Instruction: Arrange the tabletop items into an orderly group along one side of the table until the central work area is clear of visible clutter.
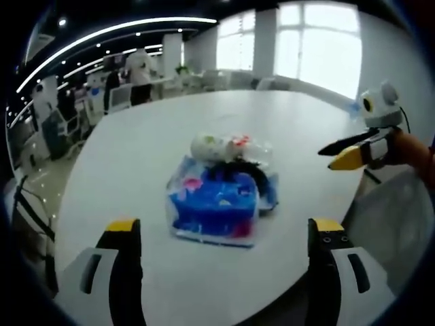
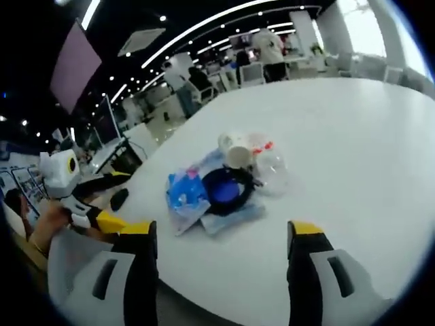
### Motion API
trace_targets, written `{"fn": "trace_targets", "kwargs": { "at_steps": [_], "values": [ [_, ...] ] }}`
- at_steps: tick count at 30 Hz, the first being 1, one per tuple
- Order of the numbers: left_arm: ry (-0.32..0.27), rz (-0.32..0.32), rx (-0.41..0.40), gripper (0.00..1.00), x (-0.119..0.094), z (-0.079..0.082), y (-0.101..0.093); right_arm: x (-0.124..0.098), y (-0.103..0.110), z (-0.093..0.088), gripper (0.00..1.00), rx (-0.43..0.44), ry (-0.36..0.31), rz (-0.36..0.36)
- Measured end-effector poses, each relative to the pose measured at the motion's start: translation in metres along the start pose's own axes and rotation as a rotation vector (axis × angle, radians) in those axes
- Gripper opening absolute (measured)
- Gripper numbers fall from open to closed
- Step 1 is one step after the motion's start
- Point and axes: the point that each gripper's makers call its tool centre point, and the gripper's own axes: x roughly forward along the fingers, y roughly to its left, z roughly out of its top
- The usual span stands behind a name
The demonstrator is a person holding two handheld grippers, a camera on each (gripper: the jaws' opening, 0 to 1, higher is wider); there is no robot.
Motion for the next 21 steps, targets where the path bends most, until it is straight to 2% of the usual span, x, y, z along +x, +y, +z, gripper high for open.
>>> {"fn": "trace_targets", "kwargs": {
  "at_steps": [3, 6, 14, 21],
  "values": [
    [0.001, 0.000, 0.003, 0.99, 0.000, 0.000, 0.000, 0.005, 0.006, 0.005, 0.73, -0.014, -0.004, 0.017],
    [-0.002, 0.014, 0.002, 0.99, -0.001, 0.001, 0.003, 0.008, 0.009, 0.007, 0.76, -0.045, 0.005, 0.017],
    [0.000, -0.001, -0.021, 0.99, 0.000, 0.000, 0.003, 0.017, 0.022, 0.021, 0.76, -0.109, 0.011, 0.030],
    [0.008, -0.008, -0.014, 0.99, 0.001, -0.001, 0.001, 0.031, 0.031, 0.028, 0.79, -0.113, 0.016, 0.053]
  ]
}}
